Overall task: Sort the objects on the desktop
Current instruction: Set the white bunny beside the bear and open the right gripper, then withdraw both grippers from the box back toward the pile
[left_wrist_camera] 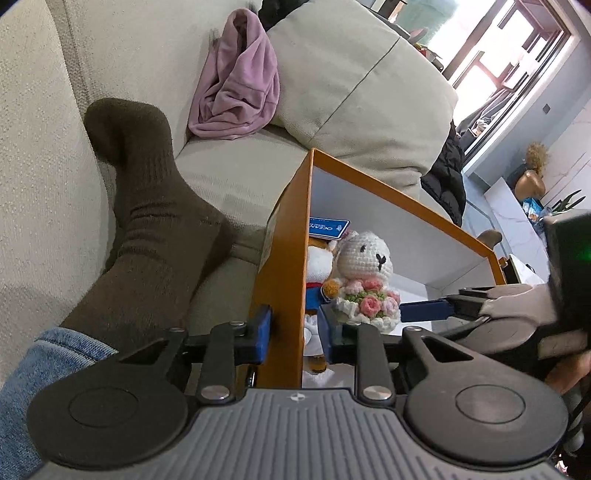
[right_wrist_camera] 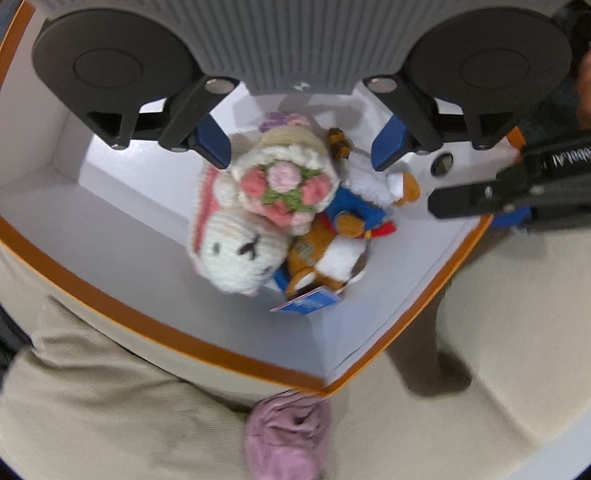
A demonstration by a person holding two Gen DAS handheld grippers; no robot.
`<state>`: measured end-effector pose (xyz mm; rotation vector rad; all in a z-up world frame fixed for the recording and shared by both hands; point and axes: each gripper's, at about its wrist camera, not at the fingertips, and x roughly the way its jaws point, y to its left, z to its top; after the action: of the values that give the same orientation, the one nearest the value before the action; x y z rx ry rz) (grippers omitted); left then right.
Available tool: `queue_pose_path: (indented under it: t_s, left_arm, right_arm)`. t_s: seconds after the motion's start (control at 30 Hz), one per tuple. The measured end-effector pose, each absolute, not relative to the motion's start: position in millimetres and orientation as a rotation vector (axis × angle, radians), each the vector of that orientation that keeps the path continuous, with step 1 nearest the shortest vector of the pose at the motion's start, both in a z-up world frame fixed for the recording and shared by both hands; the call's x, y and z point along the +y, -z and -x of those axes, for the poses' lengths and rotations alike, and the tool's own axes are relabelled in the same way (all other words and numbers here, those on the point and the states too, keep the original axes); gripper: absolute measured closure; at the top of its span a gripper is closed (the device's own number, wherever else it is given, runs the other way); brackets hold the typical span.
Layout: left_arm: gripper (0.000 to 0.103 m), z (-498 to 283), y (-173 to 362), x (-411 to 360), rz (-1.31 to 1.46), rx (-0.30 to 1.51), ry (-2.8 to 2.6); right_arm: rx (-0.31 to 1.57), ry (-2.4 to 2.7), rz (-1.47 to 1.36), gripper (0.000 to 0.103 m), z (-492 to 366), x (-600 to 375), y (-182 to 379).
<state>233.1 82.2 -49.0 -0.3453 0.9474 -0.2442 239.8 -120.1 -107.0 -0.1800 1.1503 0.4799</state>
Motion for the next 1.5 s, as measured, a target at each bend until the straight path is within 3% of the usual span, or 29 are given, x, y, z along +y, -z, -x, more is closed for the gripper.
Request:
queue_pose_path:
  t_s: [0.07, 0.23, 0.37, 0.43, 0.6, 0.87, 1.27, 1.5]
  left_arm:
    - [0.073, -233, 49, 82, 0.344, 0.948, 0.245]
    - [0.078, -233, 49, 84, 0.351, 0.94, 0.237]
    - [0.078, -234, 48, 83, 0.349, 0.943, 0.237]
    - [0.078, -233, 47, 81, 0.337, 0.94, 0.232]
    - [0.078, -230, 47, 79, 0.327, 0.934, 0.229]
    - [0.078, -228, 36, 87, 0.373, 0.866, 0.228]
    - [0.077, -189, -3, 74, 0.221, 0.661, 0.149]
    - [0.077, -111, -37, 63, 0.185, 0.628, 0.249]
  right_arm:
    - [1.143, -0.47, 0.255, 0.01, -238, -107, 113]
    - [1.114, -0.391, 0.251, 0.012, -255, -96, 115]
    - [1.129, -0.326, 0.094, 0.031, -269, -109, 112]
    - [1.13, -0.32, 0.098, 0.035, -271, -110, 111]
    - [1.102, -0.325, 0.105, 0.029, -265, -111, 116]
    - [1.163, -0.322, 0.1, 0.028, -256, -117, 99]
    - [0.693, -0.416, 0.021, 0.026, -119, -148, 57]
    - [0.586, -0.449, -0.005, 0.026, -34, -163, 55]
